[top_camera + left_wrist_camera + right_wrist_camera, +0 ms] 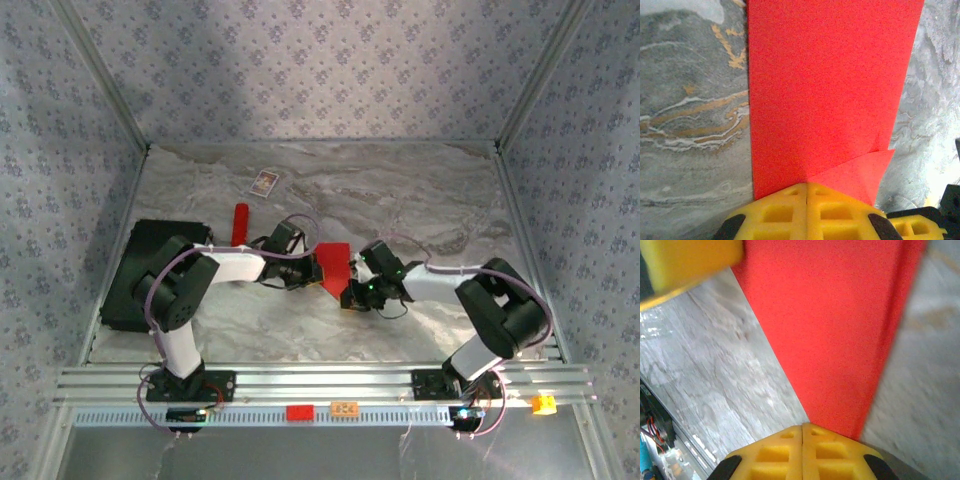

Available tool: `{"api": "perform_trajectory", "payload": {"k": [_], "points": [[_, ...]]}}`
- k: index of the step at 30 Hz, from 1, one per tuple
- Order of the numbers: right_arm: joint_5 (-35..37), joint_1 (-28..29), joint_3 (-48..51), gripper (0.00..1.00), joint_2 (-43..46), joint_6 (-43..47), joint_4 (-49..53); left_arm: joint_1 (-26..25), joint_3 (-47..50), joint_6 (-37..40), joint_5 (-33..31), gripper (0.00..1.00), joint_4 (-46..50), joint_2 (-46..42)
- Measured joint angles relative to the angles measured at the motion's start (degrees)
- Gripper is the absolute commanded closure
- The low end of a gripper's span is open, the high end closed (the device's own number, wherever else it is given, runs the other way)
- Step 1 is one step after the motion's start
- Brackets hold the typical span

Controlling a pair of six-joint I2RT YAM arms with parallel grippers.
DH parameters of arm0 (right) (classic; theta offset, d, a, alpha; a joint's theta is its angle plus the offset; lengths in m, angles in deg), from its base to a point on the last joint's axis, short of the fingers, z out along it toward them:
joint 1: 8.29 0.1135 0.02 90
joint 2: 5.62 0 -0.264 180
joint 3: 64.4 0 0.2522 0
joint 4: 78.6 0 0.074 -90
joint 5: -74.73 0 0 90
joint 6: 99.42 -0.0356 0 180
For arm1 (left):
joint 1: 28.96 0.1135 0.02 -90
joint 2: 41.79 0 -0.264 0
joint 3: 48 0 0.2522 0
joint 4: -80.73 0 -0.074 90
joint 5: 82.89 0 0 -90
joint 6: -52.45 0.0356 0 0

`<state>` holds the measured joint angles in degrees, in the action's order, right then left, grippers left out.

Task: Fold a paper plane with a square sheet of paper (pick it up from the middle)
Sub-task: Third fold the triangle at the center of the table, then fourth fold the wing at the center of the table.

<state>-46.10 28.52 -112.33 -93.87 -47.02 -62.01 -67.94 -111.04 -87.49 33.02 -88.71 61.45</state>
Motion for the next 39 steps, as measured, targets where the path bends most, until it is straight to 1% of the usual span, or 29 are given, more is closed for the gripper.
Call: {"api": "perform_trajectory", "payload": {"k": [5, 8, 10, 12, 14, 16, 20, 23, 26, 27, 34, 39], "points": [[-0.04, -1.79, 5.51, 0.92, 5.44, -0.07, -0.68, -0.02, 0.00, -0.22, 0.20, 1.00, -0.17, 0.00], [0.55, -3.04, 6.97, 0.91, 8.22, -0.17, -0.24, -0.15, 0.57, -1.62, 0.24, 1.00, -1.42, 0.00], [2.16, -3.67, 7.04, 0.89, 11.37, -0.50, 0.72, -0.59, 1.46, -3.28, 0.20, 1.00, -3.50, -0.09], [4.33, -3.98, 6.84, 0.82, 14.49, -0.61, 1.49, -1.51, 2.32, -4.98, -0.04, 1.00, -5.31, -0.33], [7.06, -4.31, 6.32, 0.79, 16.90, -0.52, 2.43, -2.84, 3.13, -6.43, -0.68, 0.99, -6.23, -0.83], [9.57, -4.92, 5.55, 0.72, 17.92, -0.63, 3.02, -4.09, 3.91, -7.26, -1.62, 0.95, -6.23, -1.75], [12.04, -5.97, 4.63, 0.59, 17.38, -1.20, 2.95, -5.05, 4.70, -7.41, -3.58, 0.85, -4.66, -4.92], [12.02, -5.99, 3.67, 0.58, 15.23, -1.18, 2.49, -4.83, 4.72, -6.91, -5.57, 0.79, -4.02, -8.28], [11.50, -6.01, 2.80, 0.59, 12.61, -1.18, 1.20, -3.89, 4.72, -6.08, -6.51, 0.77, -3.87, -10.80], [11.17, -6.08, 2.45, 0.61, 11.67, -1.16, 0.76, -3.41, 4.72, -5.86, -6.54, 0.76, -3.85, -11.08], [8.46, -6.10, 0.00, 0.61, 7.76, -0.85, -0.83, 1.95, 5.62, -5.16, -5.81, 0.73, -3.61, -11.10], [8.94, -6.21, -0.85, 0.61, 8.35, -0.26, 0.00, 2.60, 5.62, -4.96, -5.49, 0.72, -3.15, -11.10]]}}
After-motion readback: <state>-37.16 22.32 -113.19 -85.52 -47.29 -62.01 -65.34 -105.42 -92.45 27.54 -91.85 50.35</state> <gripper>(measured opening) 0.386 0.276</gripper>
